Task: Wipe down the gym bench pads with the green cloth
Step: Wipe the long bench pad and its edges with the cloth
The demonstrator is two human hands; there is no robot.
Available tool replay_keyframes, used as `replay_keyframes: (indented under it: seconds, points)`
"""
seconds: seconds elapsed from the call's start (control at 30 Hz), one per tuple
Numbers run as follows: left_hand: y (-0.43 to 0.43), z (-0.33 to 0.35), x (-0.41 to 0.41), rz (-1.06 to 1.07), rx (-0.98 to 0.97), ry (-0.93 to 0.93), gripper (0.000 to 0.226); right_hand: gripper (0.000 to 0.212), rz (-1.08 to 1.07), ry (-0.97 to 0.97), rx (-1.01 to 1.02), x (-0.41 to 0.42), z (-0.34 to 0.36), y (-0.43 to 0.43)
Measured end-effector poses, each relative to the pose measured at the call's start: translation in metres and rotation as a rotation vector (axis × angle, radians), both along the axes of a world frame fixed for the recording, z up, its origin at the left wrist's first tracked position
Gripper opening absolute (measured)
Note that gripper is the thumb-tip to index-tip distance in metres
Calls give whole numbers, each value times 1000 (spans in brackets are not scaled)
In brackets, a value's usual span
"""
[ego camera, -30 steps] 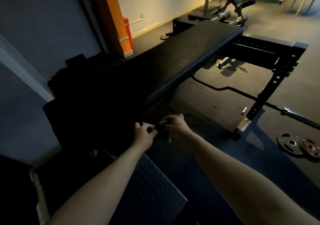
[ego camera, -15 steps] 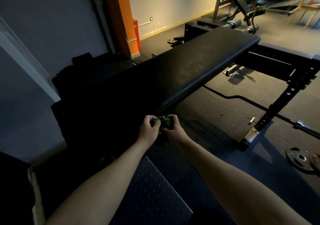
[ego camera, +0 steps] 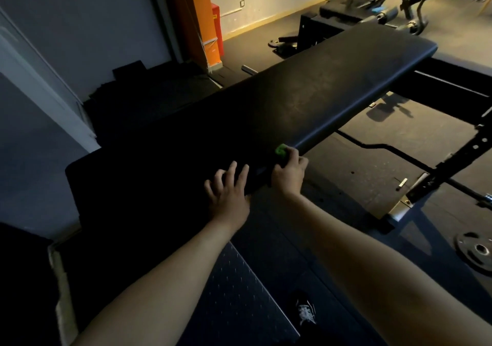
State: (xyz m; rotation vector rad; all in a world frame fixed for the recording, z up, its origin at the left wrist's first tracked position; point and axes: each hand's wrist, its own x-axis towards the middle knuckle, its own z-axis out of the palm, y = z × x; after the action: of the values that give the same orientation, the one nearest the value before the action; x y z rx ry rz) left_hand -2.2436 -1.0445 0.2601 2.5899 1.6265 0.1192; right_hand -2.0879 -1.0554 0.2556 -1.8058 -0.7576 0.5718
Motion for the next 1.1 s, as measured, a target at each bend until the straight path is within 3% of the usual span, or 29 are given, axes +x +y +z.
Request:
replay_keyframes:
  seconds: [0.3,0.43,0.6,0.77,0.97,1.1]
  points:
    - [-2,-2,-1,-5,49,85,87,30,208,-104,111,-63,-19,-36]
    - [2,-3,-4,-20,48,41,80,40,278,-220,100,-31,-14,-38]
    - [5,-3,-1,-13,37,23,75,42,-59,42,74,27,3,-6]
    - [6,-4,-3,-17,23,8,76,32,-43,-35,53,-15,-9,-7]
    - [7,4,-5,-19,-67,-56,77,27,123,185,5,-84,-28,-45]
    - [10,9,-8,-39,-118,-53,76,34,77,248,4,-64,-26,-43]
